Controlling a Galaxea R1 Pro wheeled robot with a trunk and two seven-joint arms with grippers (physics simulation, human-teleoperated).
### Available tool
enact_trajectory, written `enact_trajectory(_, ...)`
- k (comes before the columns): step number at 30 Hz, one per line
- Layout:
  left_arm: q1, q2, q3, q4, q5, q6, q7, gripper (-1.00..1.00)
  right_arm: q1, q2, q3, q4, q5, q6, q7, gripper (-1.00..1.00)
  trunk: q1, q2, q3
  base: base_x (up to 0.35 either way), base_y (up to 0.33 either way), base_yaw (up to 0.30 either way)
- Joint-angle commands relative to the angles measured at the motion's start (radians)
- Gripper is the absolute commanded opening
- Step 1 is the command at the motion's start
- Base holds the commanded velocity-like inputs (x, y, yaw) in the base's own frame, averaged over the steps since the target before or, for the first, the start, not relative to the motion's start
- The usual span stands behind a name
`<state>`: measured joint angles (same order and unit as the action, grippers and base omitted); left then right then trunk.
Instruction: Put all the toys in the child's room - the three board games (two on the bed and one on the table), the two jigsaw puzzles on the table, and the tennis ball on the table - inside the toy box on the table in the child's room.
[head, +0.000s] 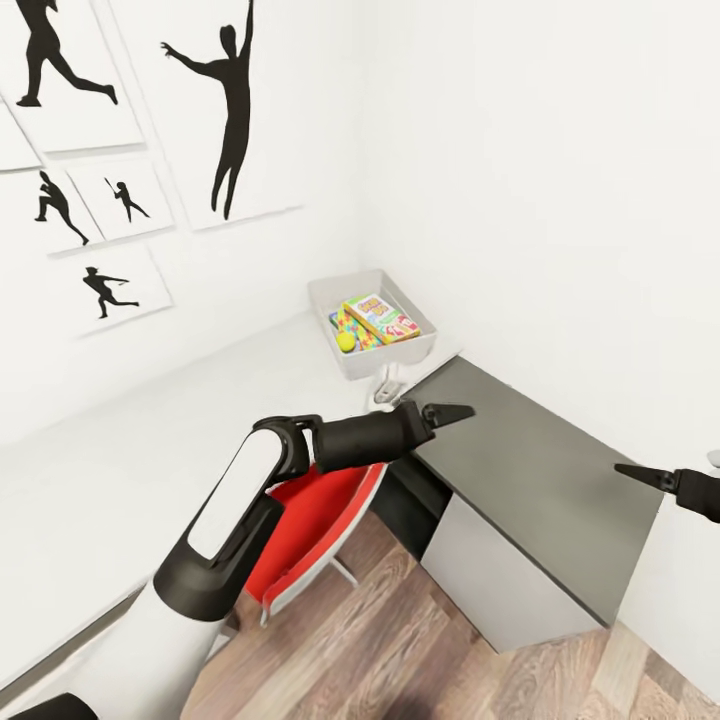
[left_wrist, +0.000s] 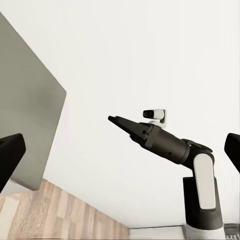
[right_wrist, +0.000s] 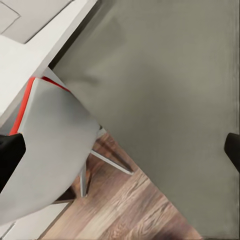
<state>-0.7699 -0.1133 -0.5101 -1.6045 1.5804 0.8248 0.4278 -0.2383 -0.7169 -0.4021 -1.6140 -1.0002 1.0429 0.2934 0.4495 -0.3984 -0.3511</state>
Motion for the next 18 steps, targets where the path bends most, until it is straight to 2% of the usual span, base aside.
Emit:
enact_trajectory(1, 0.002, -0.001, -0.003, -0.001, 0.01, 0.001, 0.001, 1.0, -0.002, 0.0, -0.001, 0.0, 0.011, 0.004, 0.01, 1.0, 0.001, -0.002, 0.0, -0.001, 0.002, -0.193)
enact_trajectory(7, 0.011, -0.003, -0.013, -0.001, 0.01, 0.0, -0.042, 1.0, -0.004, 0.0, -0.001, 0.0, 0.013, 0.004, 0.007, 1.0, 0.001, -0.002, 0.008, 0.0, 0.001, -0.193)
enact_trajectory(13, 0.016, -0.002, -0.015, -0.001, 0.009, -0.001, -0.056, 1.0, -0.006, 0.002, 0.001, 0.001, 0.021, 0.004, -0.015, 1.0, 0.001, -0.002, 0.017, 0.0, 0.0, -0.193)
enact_trajectory(16, 0.017, 0.001, -0.015, -0.002, 0.009, -0.001, -0.06, 1.0, -0.006, 0.007, 0.003, 0.001, 0.025, 0.004, -0.037, 1.0, 0.001, -0.002, 0.021, 0.0, 0.0, -0.193)
enact_trajectory(18, 0.019, 0.004, -0.014, -0.002, 0.009, -0.001, -0.062, 1.0, -0.012, 0.027, 0.017, 0.001, 0.03, 0.004, -0.07, 1.0, 0.001, -0.002, 0.024, 0.0, 0.0, -0.193)
